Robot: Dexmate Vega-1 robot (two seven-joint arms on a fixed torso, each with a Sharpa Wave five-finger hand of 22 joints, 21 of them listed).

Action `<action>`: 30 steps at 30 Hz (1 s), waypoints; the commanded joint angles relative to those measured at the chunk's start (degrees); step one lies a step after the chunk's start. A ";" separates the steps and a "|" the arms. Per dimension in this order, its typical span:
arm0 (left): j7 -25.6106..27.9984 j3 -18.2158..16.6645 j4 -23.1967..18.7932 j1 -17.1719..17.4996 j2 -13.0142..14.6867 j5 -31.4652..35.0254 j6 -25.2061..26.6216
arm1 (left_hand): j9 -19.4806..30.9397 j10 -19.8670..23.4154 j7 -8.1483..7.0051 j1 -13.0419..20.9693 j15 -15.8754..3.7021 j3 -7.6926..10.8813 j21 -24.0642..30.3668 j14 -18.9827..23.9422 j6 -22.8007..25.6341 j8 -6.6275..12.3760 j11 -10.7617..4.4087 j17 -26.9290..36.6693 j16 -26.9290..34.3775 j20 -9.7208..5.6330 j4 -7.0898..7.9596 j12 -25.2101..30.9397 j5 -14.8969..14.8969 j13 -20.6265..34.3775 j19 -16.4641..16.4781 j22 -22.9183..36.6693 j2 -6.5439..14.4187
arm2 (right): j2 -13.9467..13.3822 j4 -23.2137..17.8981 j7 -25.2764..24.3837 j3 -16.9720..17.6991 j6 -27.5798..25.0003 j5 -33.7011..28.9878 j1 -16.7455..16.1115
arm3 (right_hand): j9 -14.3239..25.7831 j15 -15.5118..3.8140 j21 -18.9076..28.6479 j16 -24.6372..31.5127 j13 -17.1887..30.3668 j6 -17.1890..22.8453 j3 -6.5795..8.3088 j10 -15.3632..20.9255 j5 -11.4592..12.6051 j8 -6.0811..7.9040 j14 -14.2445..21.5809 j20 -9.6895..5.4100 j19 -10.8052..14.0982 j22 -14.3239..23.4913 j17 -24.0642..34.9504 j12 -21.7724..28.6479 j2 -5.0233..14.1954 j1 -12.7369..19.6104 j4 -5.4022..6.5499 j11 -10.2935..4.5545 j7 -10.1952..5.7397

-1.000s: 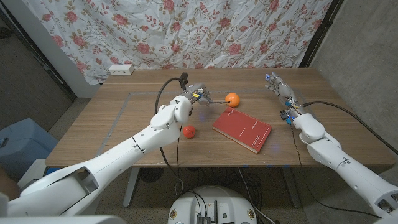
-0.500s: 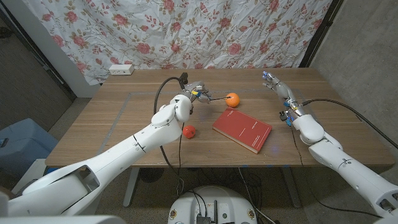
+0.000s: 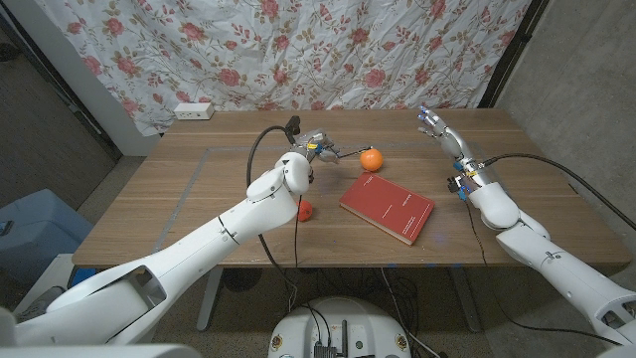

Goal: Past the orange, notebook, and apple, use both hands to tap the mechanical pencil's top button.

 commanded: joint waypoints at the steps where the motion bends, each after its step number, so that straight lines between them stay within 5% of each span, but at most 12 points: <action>1: 3.33 -0.46 -0.44 -0.72 -0.70 -6.92 1.01 | 0.10 1.18 0.12 -0.01 -9.72 -0.34 -0.04 -0.40 0.35 0.10 -0.85 0.03 -0.16 -5.62 -0.04 0.29 0.31 0.16 -0.11 0.22 0.66 | 0.43 4.54 -3.56 -0.69 5.96 -7.48 2.00 | 0.13 0.85 0.20 0.10 0.13 -1.17 0.10 -0.25 0.32 -0.12 0.10 0.67 0.36 0.15 0.03 0.06 -0.47 0.01 -0.57 0.62 -0.32; 16: 5.99 -1.29 -0.51 -2.32 -1.45 -15.11 2.61 | 0.16 1.24 0.15 -0.11 -9.65 -0.59 0.06 -0.60 0.29 0.06 -0.84 0.04 -0.10 -5.45 0.06 0.23 0.37 0.19 0.05 0.23 0.91 | 2.32 12.86 -7.08 -2.73 12.93 -12.75 7.03 | 0.49 6.37 -0.06 0.24 0.21 -1.55 0.38 -1.62 0.23 1.35 -0.12 4.09 -0.14 0.23 0.32 -0.07 -0.33 0.96 -2.35 5.62 -0.36; 30: 8.41 -2.03 0.53 -4.05 -2.27 -21.78 4.15 | 0.19 1.25 0.10 -0.13 -9.61 -0.81 0.12 -0.59 0.30 0.06 -0.85 0.05 -0.03 -5.34 0.05 0.17 0.40 0.20 0.15 0.25 0.97 | 2.25 16.88 -15.37 -4.66 16.48 -22.85 10.98 | 0.68 8.08 -0.23 -0.27 0.12 1.37 0.56 -3.15 0.04 2.41 -1.53 5.37 -1.34 0.24 0.25 -0.19 -0.28 1.52 -3.42 7.01 -0.29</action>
